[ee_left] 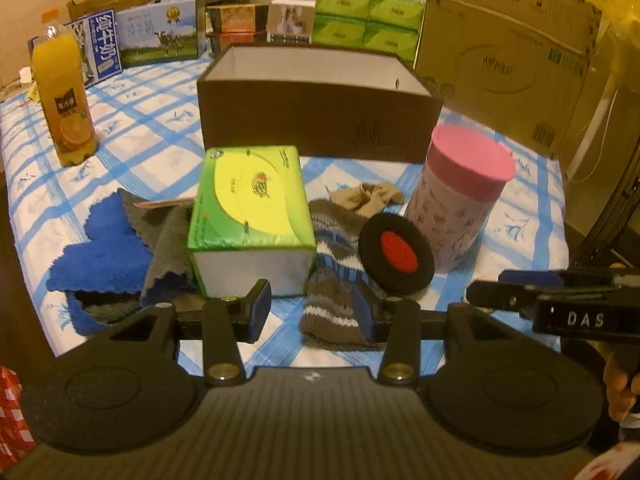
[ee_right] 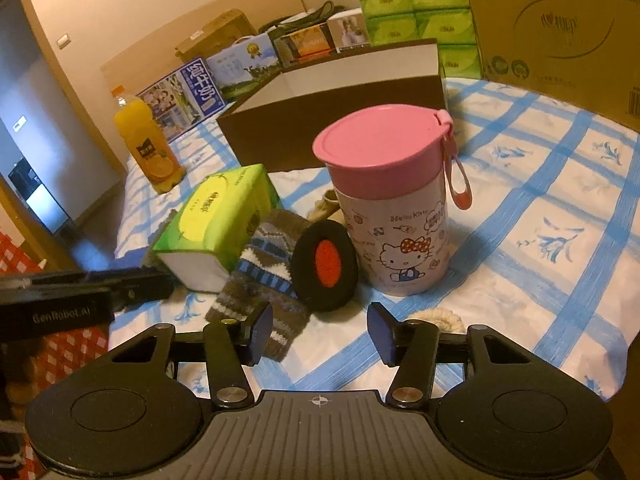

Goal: Organize soft objects
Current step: 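Grasp the striped knit sock with the left tool while the right tool grasps the black earmuff pad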

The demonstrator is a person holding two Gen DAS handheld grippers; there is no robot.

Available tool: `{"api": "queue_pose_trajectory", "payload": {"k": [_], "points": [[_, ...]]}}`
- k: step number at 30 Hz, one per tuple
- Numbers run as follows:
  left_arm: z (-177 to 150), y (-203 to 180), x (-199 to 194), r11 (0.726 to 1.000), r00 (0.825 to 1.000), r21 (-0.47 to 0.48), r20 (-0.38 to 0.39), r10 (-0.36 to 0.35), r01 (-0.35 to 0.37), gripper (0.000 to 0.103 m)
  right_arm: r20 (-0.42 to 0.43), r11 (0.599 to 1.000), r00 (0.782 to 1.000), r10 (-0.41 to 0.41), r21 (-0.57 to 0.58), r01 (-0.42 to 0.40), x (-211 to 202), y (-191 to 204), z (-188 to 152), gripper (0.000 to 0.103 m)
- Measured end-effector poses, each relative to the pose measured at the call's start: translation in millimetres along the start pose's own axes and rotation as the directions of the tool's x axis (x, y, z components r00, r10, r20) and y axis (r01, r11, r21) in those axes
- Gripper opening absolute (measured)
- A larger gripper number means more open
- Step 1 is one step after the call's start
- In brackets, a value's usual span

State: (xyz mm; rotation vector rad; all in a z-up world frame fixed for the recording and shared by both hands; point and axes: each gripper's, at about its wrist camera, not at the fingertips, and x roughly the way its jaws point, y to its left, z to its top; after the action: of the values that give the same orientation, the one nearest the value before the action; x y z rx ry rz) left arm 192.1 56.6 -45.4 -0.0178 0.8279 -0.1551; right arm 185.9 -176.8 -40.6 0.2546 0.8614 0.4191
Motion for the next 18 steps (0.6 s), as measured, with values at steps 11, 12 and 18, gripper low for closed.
{"api": "queue_pose_trajectory", "payload": {"k": [11,12,18], "points": [[-5.0,-2.1,47.6,1.000,0.997,0.007,-0.074,0.003,-0.002,0.039,-0.023,0.999,1.000,-0.020,0.032,0.021,34.5,-12.8,0.8,0.049],[-5.2,-2.3,50.7,1.000,0.997,0.010,-0.079,0.005,-0.004,0.039,-0.028,0.999,0.999,-0.022,0.038,0.023,38.3,-14.2,0.8,0.049],[-7.8,-2.0,65.0,1.000,0.995,0.005,-0.102,0.006,-0.006,0.038,-0.036,0.997,0.999,-0.014,0.081,0.017,55.6,-20.8,1.1,0.047]]}}
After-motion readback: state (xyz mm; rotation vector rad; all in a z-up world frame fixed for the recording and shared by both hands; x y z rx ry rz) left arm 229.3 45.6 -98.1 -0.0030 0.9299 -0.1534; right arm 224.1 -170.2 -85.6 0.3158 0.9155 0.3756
